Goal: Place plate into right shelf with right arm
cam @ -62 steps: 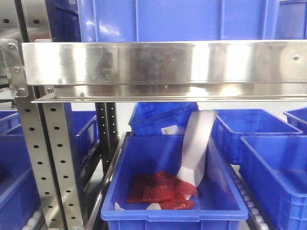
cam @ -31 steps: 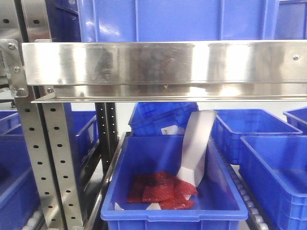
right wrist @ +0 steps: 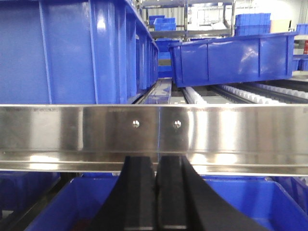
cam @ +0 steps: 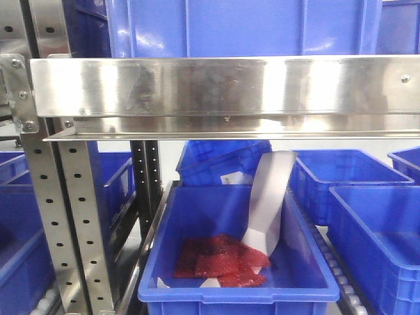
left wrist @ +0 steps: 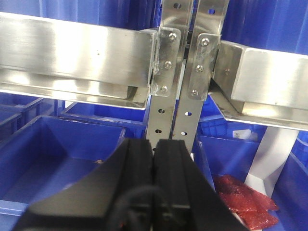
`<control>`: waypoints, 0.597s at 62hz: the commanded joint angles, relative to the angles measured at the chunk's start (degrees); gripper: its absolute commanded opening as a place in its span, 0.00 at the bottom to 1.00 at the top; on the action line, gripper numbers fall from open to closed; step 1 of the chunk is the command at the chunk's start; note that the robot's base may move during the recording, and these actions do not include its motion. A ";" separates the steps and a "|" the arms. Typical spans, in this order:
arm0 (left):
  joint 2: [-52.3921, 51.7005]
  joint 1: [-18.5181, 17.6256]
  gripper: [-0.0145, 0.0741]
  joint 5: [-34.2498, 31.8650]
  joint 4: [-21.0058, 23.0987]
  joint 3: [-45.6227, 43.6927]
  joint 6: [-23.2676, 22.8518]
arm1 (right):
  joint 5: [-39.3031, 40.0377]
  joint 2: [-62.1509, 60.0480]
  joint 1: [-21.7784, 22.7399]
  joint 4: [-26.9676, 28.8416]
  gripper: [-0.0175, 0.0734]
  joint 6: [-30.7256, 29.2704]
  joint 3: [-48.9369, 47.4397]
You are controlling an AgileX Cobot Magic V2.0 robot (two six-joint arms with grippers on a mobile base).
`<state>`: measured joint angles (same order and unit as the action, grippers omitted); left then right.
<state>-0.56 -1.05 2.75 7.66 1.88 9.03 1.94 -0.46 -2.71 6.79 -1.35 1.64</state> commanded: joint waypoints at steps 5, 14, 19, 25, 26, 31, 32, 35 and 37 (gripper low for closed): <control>-0.59 -0.11 0.02 -5.16 0.47 0.59 -0.40 | 3.98 -1.24 0.14 -0.37 0.25 -0.13 -0.81; -0.59 -0.11 0.02 -5.16 0.47 0.59 -0.40 | 4.06 -1.24 0.14 -0.37 0.25 -0.13 -0.81; -0.59 -0.11 0.02 -5.16 0.47 0.59 -0.40 | 4.03 -1.24 0.14 -0.37 0.25 -0.13 -0.81; -0.59 -0.11 0.02 -5.16 0.47 0.59 -0.40 | 4.03 -1.24 0.14 -0.37 0.25 -0.13 -0.81; -0.59 -0.11 0.02 -5.16 0.47 0.59 -0.40 | 4.03 -1.24 0.14 -0.37 0.25 -0.13 -0.81; -0.59 -0.11 0.02 -5.16 0.47 0.59 -0.40 | 4.03 -1.24 0.14 -0.37 0.25 -0.13 -0.81; -0.59 -0.11 0.02 -5.16 0.47 0.59 -0.40 | 4.03 -1.24 0.14 -0.37 0.25 -0.13 -0.81; -0.59 -0.11 0.02 -5.16 0.47 0.59 -0.40 | 4.03 -1.24 0.14 -0.37 0.25 -0.13 -0.81; -0.59 -0.11 0.02 -5.16 0.47 0.59 -0.40 | 4.03 -1.24 0.14 -0.37 0.25 -0.13 -0.81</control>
<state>-0.56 -1.05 2.75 7.66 1.88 9.03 1.13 -0.46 -2.71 6.79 -1.35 1.64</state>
